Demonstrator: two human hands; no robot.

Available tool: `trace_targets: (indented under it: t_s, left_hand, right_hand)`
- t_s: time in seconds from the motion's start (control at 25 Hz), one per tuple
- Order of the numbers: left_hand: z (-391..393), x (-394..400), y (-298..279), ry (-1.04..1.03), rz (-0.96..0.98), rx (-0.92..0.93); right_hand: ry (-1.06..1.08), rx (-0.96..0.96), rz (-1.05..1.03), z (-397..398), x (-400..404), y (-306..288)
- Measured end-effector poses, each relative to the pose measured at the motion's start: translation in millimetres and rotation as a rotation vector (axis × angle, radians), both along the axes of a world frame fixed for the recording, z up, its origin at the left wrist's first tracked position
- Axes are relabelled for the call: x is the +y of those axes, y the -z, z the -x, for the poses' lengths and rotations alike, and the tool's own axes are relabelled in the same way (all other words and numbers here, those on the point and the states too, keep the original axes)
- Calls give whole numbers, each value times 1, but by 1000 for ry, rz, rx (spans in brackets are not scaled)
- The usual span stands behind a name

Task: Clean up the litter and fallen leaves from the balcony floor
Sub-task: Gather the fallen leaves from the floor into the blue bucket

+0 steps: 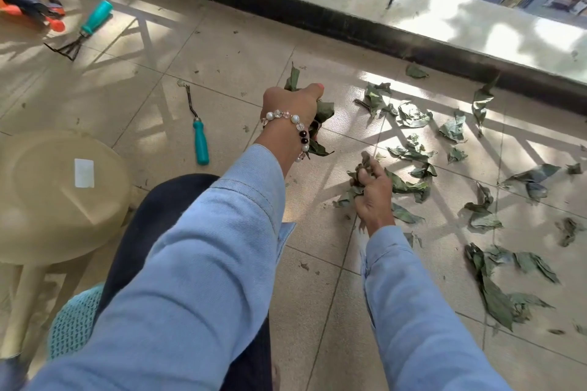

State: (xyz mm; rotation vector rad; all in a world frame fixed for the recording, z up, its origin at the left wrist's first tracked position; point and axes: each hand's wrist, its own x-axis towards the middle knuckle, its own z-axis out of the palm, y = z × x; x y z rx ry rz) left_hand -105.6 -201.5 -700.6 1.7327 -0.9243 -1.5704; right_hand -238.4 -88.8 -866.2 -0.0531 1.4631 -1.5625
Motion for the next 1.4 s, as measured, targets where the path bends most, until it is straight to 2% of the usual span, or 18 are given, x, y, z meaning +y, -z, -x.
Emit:
trace_targets:
  t_s: [0.08, 0.16, 0.28, 0.36, 0.48, 0.56, 0.64, 0.72, 0.8, 0.92, 1.04, 1.28, 1.4]
  left_hand:
    - [3, 1, 1, 11, 2, 10]
    - [8, 2, 3, 18, -7, 26]
    - [20, 11, 4, 28, -73, 61]
    - [37, 20, 3, 47, -114, 117]
    - [78, 46, 0, 77, -141, 260]
    - [115, 78, -10, 117, -180, 383]
    - [153, 120, -26, 197, -234, 488]
    - [184, 164, -40, 267, -261, 510]
    - [208, 220, -57, 445, -277, 532]
    - [218, 300, -85, 711, -301, 521]
    - [230, 362, -86, 870, -283, 530]
    - [255, 515, -60, 1258, -812, 583]
    - [246, 584, -50, 1357, -948, 566]
  right_hand:
    - [9, 35, -39, -9, 5, 0]
    - [97, -89, -17, -17, 7, -4]
    - [346, -486, 180, -21, 11, -28]
    - [480, -581, 319, -16, 18, -55]
    - [610, -617, 487, 7, 35, -112]
    - [687, -566, 561, 29, 55, -154]
    - [802, -399, 555, 51, 84, -189]
    - [880, -186, 460, 66, 117, -215]
    - [963, 13, 342, 78, 165, -238]
    - [1130, 177, 210, 84, 237, -259]
    - [1243, 217, 113, 87, 297, -257]
    - [1565, 198, 116, 96, 440, -237]
    - [1743, 216, 106, 81, 505, -222]
